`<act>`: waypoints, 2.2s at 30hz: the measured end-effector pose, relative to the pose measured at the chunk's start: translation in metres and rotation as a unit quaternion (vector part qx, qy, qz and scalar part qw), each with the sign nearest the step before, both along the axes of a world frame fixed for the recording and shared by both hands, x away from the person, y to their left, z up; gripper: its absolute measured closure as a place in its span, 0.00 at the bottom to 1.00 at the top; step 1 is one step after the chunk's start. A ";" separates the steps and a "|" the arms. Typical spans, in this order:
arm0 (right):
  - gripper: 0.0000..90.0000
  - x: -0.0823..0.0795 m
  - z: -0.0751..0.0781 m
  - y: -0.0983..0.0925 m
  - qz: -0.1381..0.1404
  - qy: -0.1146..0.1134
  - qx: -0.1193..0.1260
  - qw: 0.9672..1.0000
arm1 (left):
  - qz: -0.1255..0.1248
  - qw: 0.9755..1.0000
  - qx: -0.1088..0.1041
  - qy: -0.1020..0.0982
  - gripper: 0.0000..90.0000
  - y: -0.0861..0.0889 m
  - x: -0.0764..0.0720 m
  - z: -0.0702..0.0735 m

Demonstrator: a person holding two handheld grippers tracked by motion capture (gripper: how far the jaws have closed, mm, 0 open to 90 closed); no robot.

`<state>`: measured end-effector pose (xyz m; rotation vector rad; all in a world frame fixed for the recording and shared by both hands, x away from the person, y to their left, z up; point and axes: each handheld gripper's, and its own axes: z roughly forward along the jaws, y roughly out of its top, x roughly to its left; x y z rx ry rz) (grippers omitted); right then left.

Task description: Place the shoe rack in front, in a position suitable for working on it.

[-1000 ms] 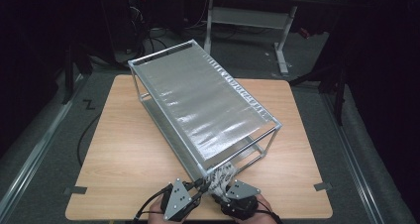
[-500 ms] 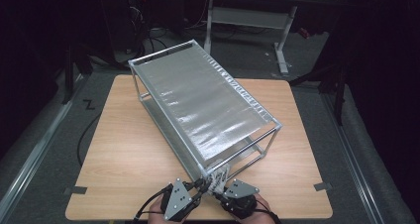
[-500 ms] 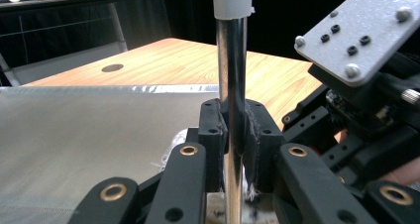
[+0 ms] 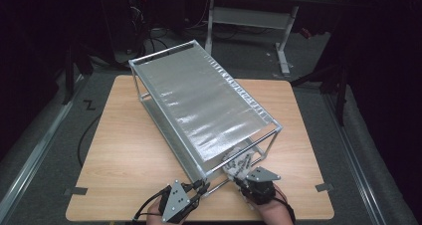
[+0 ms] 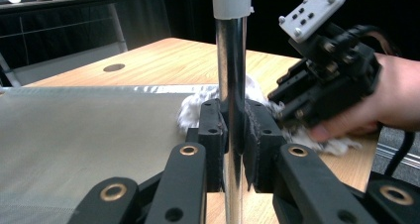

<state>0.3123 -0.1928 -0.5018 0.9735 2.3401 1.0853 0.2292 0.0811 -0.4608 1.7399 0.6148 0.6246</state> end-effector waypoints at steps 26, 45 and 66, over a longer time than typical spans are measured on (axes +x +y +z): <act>0.82 0.020 -0.001 -0.040 -0.082 -0.005 -0.003 0.997 | 0.001 1.000 0.001 -0.002 0.89 0.001 -0.002 0.000; 0.82 -0.034 -0.001 0.044 0.094 0.001 -0.014 0.995 | 0.001 1.000 -0.001 0.000 0.89 0.001 -0.002 0.000; 0.82 -0.034 -0.001 0.045 0.085 0.013 -0.013 0.996 | 0.001 1.000 -0.002 0.002 0.89 0.002 -0.002 0.000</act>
